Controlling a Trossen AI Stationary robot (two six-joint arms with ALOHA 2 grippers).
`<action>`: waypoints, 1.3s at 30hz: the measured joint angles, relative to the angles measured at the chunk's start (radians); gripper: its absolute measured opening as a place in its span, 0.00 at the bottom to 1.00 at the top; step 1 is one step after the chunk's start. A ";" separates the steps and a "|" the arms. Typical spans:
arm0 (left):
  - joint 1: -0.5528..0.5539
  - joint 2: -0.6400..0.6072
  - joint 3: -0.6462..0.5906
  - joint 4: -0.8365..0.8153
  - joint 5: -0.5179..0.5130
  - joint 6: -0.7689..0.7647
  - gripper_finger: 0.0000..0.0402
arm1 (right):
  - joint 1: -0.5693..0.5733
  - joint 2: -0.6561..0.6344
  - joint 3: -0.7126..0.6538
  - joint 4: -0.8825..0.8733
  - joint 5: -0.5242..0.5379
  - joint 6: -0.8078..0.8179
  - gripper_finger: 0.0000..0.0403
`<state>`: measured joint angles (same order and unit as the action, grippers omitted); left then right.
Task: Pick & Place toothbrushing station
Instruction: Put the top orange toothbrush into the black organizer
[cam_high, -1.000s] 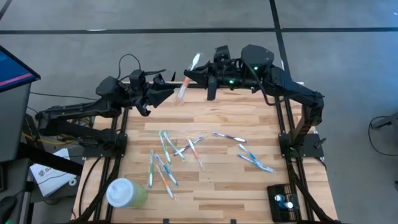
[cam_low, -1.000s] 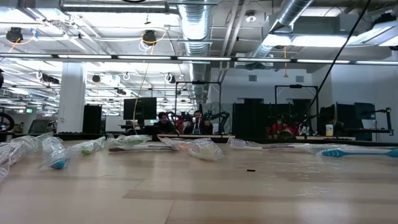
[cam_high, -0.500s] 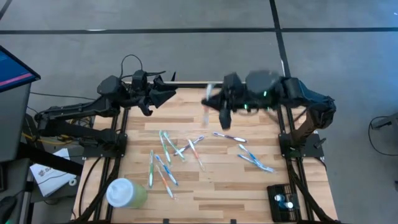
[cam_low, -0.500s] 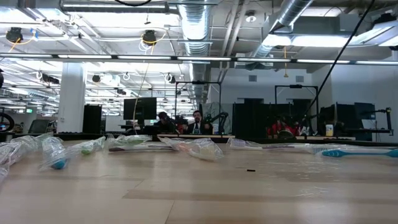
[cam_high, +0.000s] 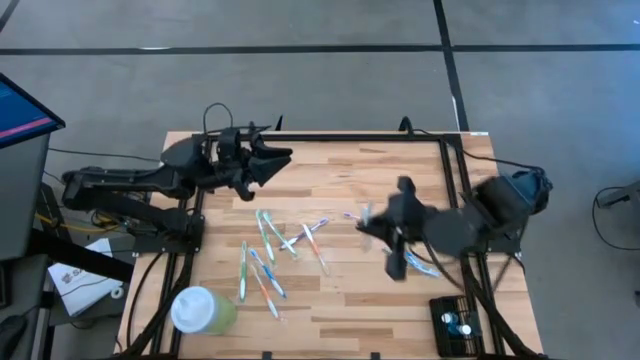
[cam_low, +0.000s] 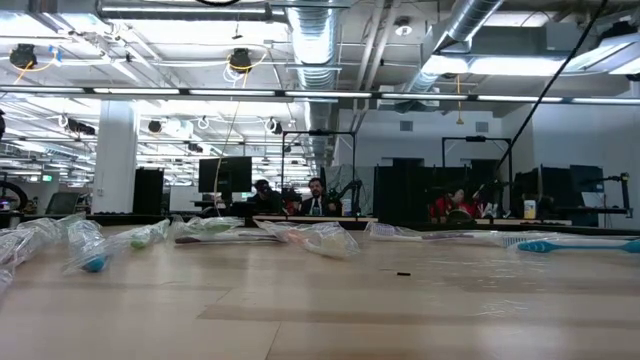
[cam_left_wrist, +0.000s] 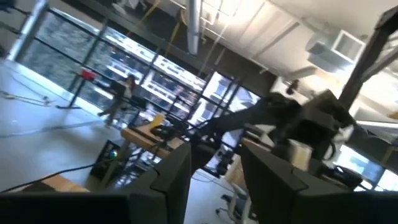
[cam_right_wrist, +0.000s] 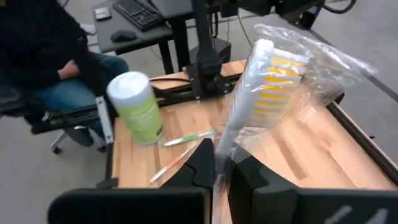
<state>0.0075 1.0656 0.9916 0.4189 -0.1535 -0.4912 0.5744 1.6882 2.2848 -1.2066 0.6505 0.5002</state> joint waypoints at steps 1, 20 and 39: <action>-0.023 0.007 0.000 0.009 -0.031 0.012 0.34 | 0.031 0.000 0.000 -0.013 0.024 0.016 0.02; -0.275 0.170 0.000 0.130 -0.380 0.040 0.26 | 0.409 0.002 -0.048 -0.364 0.352 0.511 0.02; -0.276 0.194 0.000 0.175 -0.450 0.039 0.26 | 0.638 0.002 -0.384 -0.355 0.346 1.024 0.02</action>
<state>-0.2687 1.2591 0.9913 0.5938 -0.6035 -0.4523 1.2121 1.6901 1.9005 -1.5611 0.9963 1.5245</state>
